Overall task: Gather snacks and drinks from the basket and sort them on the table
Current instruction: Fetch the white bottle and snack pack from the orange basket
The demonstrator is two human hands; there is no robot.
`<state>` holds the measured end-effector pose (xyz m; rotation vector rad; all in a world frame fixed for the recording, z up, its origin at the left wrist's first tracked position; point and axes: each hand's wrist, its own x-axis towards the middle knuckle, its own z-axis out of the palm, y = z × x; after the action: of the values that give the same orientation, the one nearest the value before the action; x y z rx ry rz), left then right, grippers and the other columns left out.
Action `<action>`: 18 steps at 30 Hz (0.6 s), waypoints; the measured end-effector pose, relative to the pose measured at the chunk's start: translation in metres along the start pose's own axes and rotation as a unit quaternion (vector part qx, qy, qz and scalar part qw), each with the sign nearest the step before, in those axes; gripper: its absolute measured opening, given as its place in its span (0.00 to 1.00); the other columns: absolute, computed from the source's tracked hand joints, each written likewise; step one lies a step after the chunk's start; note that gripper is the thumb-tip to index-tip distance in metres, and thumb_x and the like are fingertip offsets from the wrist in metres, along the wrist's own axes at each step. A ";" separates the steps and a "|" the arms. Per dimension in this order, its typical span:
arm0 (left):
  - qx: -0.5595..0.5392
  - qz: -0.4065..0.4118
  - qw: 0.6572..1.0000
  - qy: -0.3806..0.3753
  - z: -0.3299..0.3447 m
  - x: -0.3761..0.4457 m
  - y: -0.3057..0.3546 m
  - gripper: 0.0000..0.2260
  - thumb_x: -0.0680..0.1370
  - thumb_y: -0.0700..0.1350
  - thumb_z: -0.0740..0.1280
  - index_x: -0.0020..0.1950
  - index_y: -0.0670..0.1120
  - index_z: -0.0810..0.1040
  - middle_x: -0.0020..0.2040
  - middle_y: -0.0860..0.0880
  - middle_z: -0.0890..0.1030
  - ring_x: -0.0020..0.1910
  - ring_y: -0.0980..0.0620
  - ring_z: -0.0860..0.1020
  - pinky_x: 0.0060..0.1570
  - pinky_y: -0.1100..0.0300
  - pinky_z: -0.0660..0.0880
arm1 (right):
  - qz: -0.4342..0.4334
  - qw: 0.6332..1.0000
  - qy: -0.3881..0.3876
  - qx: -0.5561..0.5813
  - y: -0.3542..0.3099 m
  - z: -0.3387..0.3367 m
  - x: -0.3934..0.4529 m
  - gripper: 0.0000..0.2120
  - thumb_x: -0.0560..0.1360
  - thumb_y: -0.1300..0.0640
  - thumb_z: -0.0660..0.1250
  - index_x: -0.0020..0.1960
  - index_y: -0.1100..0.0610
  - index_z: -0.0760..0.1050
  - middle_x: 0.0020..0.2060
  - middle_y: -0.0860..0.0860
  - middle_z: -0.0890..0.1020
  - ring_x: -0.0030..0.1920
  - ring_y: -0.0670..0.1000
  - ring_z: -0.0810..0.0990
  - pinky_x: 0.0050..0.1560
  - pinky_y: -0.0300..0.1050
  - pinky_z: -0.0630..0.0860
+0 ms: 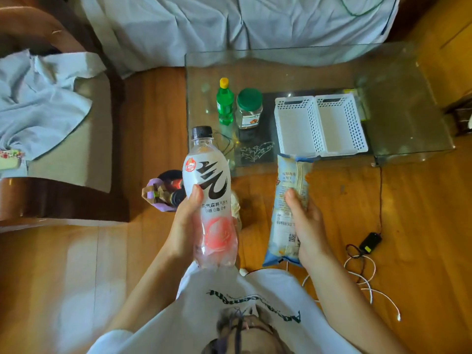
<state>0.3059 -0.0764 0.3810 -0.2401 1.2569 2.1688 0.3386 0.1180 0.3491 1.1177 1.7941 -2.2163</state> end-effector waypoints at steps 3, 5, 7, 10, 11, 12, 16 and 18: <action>0.036 0.042 0.998 0.034 -0.004 0.049 0.025 0.22 0.57 0.65 0.75 0.45 0.55 0.84 0.36 0.49 0.84 0.34 0.52 0.83 0.35 0.58 0.81 | 0.006 1.000 -0.003 -0.017 -0.030 0.012 0.043 0.09 0.68 0.44 0.68 0.45 0.46 0.76 0.37 0.46 0.84 0.37 0.46 0.84 0.34 0.40 0.79; 0.080 0.034 0.994 0.066 -0.009 0.082 0.044 0.30 0.56 0.62 0.76 0.53 0.49 0.79 0.39 0.47 0.84 0.37 0.49 0.83 0.36 0.57 0.80 | -0.001 1.000 -0.002 -0.017 -0.052 0.021 0.070 0.13 0.64 0.42 0.68 0.46 0.47 0.76 0.38 0.48 0.84 0.36 0.47 0.84 0.34 0.41 0.80; 0.138 0.025 0.986 0.088 -0.018 0.113 0.063 0.32 0.59 0.57 0.75 0.59 0.46 0.75 0.47 0.46 0.84 0.45 0.47 0.83 0.42 0.55 0.80 | -0.006 1.000 -0.013 -0.018 -0.071 0.029 0.097 0.16 0.64 0.43 0.68 0.49 0.48 0.76 0.41 0.52 0.84 0.37 0.48 0.84 0.34 0.42 0.81; 0.235 0.018 0.966 0.110 -0.033 0.157 0.090 0.30 0.59 0.56 0.74 0.59 0.50 0.75 0.52 0.48 0.84 0.52 0.48 0.82 0.50 0.50 0.80 | 0.006 0.999 -0.032 -0.024 -0.093 0.043 0.136 0.16 0.65 0.44 0.68 0.51 0.46 0.76 0.45 0.53 0.84 0.41 0.51 0.84 0.39 0.45 0.82; 0.281 0.015 0.952 0.123 -0.037 0.171 0.098 0.29 0.58 0.57 0.74 0.57 0.53 0.75 0.51 0.51 0.84 0.51 0.51 0.82 0.52 0.51 0.79 | 0.010 0.999 -0.035 -0.031 -0.097 0.048 0.150 0.16 0.65 0.44 0.67 0.52 0.46 0.75 0.45 0.52 0.84 0.43 0.51 0.84 0.40 0.45 0.82; 0.333 0.009 0.933 0.139 -0.041 0.185 0.103 0.28 0.56 0.59 0.74 0.54 0.57 0.75 0.49 0.54 0.84 0.49 0.56 0.82 0.51 0.54 0.79 | 0.016 0.998 -0.038 -0.040 -0.100 0.052 0.164 0.15 0.66 0.45 0.67 0.52 0.45 0.75 0.45 0.49 0.84 0.44 0.50 0.84 0.41 0.44 0.82; 0.437 0.007 0.881 0.184 -0.063 0.237 0.098 0.29 0.53 0.64 0.74 0.51 0.65 0.69 0.44 0.64 0.81 0.44 0.64 0.80 0.43 0.64 0.77 | 0.040 0.991 -0.072 -0.107 -0.093 0.070 0.226 0.06 0.73 0.52 0.66 0.49 0.45 0.74 0.41 0.38 0.84 0.42 0.38 0.82 0.37 0.33 0.78; 0.437 0.009 0.872 0.219 -0.078 0.264 0.080 0.29 0.53 0.63 0.76 0.50 0.65 0.69 0.42 0.66 0.81 0.43 0.64 0.80 0.40 0.64 0.77 | 0.073 0.981 -0.090 -0.157 -0.078 0.076 0.257 0.09 0.72 0.55 0.69 0.50 0.46 0.72 0.45 0.43 0.82 0.44 0.40 0.82 0.37 0.33 0.77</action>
<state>0.0378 -0.0605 0.2817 -0.3368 2.3549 1.3733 0.0766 0.1707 0.2690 0.9203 1.8369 -1.8080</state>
